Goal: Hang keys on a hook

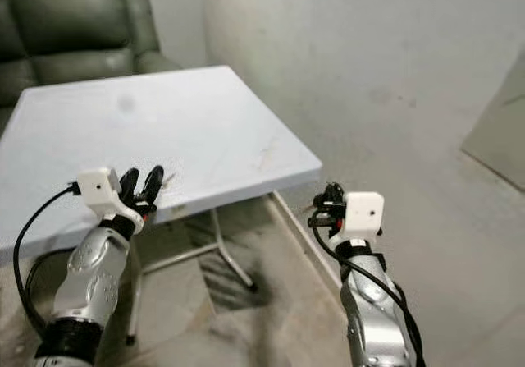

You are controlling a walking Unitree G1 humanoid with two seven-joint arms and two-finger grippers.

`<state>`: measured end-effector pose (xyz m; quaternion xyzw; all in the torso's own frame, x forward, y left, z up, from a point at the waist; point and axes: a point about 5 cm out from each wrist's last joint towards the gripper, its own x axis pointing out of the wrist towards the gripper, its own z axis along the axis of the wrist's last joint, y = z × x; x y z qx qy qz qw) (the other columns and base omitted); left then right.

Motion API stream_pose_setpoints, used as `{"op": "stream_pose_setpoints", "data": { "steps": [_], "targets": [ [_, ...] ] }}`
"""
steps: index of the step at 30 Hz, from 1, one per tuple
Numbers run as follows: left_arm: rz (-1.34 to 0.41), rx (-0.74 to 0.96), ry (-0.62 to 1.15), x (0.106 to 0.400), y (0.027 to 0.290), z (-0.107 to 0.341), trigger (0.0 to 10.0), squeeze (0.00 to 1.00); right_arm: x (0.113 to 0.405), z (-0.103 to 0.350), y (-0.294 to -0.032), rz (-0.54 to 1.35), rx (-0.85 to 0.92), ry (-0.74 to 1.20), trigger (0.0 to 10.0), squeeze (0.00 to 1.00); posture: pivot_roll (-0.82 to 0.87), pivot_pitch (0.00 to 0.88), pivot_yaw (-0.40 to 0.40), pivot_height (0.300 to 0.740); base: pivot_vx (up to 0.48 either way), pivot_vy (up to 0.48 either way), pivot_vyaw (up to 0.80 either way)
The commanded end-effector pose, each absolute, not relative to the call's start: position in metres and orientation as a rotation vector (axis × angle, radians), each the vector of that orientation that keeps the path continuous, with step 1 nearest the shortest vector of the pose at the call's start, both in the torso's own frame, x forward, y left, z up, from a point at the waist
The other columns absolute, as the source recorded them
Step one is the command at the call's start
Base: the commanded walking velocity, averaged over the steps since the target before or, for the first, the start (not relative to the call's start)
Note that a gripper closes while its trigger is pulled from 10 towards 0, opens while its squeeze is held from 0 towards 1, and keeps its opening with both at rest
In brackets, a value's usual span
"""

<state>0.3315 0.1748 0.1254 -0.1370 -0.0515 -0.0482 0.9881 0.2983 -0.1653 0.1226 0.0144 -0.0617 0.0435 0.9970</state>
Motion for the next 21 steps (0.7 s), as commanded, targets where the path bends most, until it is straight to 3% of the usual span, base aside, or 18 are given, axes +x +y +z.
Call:
{"op": "stream_pose_setpoints", "data": {
  "steps": [1, 21],
  "targets": [
    [-0.102, -0.27, -0.108, 0.3321, 0.1708, 0.1279, 10.0, 0.0, 0.3004, 0.1291, -0.1682, 0.079, 0.026, -0.141, 10.0, 0.0, 0.03, 0.0, 0.0, 0.74, 0.0, 0.0, -0.68],
    [-0.116, -0.278, -0.094, 0.3309, 0.1619, 0.1247, 10.0, 0.0, 0.3009, 0.1303, -0.1655, 0.079, 0.031, -0.143, 10.0, 0.0, 0.03, 0.0, 0.0, 0.74, 0.0, 0.0, -0.68]
  ]
}}
